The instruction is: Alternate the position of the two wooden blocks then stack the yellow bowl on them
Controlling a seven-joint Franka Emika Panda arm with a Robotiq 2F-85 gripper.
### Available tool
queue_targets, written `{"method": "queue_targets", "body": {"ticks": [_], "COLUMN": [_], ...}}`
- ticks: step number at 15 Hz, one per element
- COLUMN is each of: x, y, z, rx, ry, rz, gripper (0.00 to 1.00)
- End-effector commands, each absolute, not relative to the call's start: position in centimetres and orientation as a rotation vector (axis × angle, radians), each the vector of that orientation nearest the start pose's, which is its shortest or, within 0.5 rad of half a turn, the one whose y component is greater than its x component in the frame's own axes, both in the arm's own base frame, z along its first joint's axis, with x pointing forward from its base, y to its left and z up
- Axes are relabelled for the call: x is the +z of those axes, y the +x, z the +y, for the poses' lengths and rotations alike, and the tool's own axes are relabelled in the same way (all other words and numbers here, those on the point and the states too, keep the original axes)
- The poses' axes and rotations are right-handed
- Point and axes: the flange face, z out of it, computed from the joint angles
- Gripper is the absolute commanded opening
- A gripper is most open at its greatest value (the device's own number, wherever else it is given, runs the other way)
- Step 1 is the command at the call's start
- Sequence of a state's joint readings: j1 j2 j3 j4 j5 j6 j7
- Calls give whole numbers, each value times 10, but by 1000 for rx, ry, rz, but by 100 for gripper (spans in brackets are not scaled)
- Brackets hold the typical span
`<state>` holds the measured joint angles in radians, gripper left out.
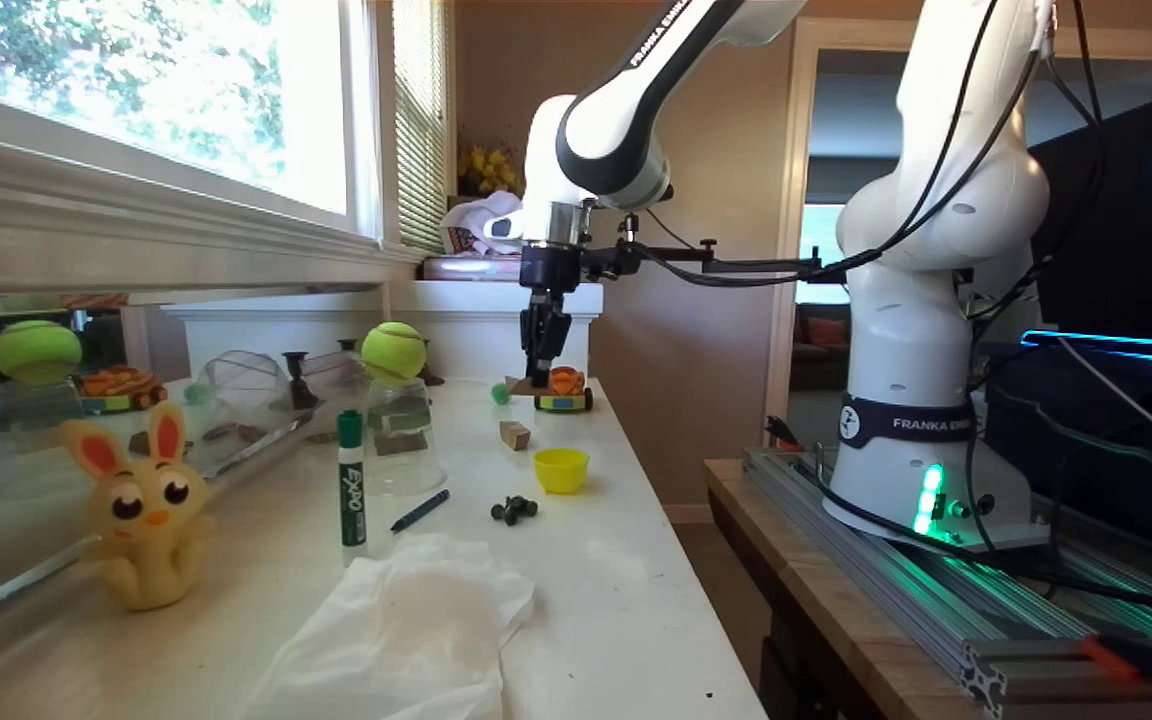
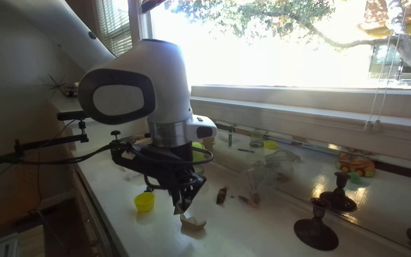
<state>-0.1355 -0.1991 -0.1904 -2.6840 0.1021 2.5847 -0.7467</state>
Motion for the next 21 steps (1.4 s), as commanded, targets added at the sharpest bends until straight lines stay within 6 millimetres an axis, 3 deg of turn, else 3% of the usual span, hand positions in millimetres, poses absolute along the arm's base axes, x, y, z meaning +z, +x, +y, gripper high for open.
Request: {"method": "queue_targets", "body": {"ticks": [1, 21], "x": [301, 267], "y": [394, 411], "z": [-123, -124], "rx": [-194, -244], "ry": [-3057, -3113], "rz": [-536, -425], "gripper": [6, 6]}}
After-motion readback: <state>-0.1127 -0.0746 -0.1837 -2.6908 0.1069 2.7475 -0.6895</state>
